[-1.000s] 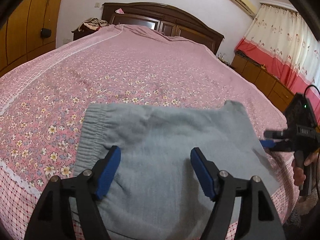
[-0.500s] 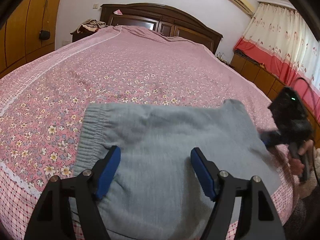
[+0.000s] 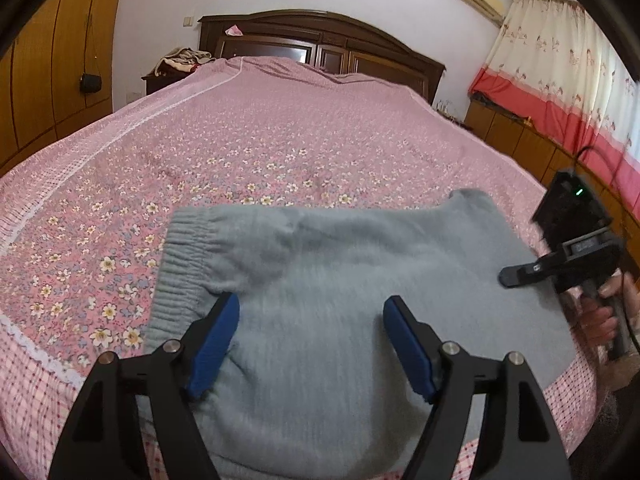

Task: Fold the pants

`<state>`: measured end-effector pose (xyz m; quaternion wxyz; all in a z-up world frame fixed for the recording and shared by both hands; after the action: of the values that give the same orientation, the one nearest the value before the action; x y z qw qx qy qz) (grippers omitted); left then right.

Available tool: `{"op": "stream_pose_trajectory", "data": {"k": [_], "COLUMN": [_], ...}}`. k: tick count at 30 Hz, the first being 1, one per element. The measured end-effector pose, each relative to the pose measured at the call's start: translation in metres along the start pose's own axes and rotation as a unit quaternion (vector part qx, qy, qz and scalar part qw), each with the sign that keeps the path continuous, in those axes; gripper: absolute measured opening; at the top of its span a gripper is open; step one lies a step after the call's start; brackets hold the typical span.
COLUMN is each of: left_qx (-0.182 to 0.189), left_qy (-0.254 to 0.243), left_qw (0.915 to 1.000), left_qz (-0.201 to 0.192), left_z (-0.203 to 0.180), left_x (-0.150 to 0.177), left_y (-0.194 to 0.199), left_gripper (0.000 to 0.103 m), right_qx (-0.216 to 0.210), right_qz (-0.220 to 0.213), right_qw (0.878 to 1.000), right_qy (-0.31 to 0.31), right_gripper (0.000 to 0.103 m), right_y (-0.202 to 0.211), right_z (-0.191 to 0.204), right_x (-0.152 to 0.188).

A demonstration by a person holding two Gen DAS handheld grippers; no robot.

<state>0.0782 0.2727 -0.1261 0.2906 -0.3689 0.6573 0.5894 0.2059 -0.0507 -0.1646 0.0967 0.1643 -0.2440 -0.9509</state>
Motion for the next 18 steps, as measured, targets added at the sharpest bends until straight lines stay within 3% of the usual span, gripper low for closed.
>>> {"op": "stream_pose_trajectory", "data": {"k": [1,4,10,13,16,18], "left_qx": [-0.019,-0.042,0.012,0.045,0.063,0.064], "left_qy": [-0.004,-0.031,-0.077,-0.081,-0.084,-0.092], "left_qw": [0.9997,0.9985,0.9964,0.9950,0.9939,0.9935], "left_qz": [0.014,0.017,0.034,0.038,0.035,0.018], "left_z": [-0.003,-0.036,-0.121,-0.153,-0.171,-0.174], "left_x": [0.001,-0.001,0.006,0.017,0.027,0.027], "left_y": [0.001,0.012,0.010,0.012,0.018,0.019], "left_gripper": [0.072,0.072,0.072,0.072,0.072,0.072], "right_qx": [0.008,0.038,0.115,0.130,0.153,0.144], "right_qz": [-0.003,-0.022,-0.009,-0.010,0.005,0.017], "right_qw": [1.000,0.998,0.992,0.991,0.988,0.989], "right_qy": [0.007,0.051,0.041,0.022,0.000,0.006], "right_gripper": [0.009,0.009,0.009,0.009,0.010,0.013], "right_y": [0.006,0.030,0.127,0.169,0.178,0.171], "right_z": [0.005,0.026,-0.008,-0.035,-0.067,-0.079], "right_x": [0.001,0.005,0.017,0.017,0.017,0.021]}}
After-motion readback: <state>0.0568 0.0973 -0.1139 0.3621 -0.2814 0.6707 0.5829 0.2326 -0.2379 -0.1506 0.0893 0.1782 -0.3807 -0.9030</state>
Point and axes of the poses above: each gripper's, at about its wrist camera, not at the fingertips, and y roughly against the way its jaws point, z to its left, x to its underside, the point moved 9 cm from there along -y, roughly the way its jaws point, and after that the axes turned 4 degrees about -z, right-handed, at the moved point
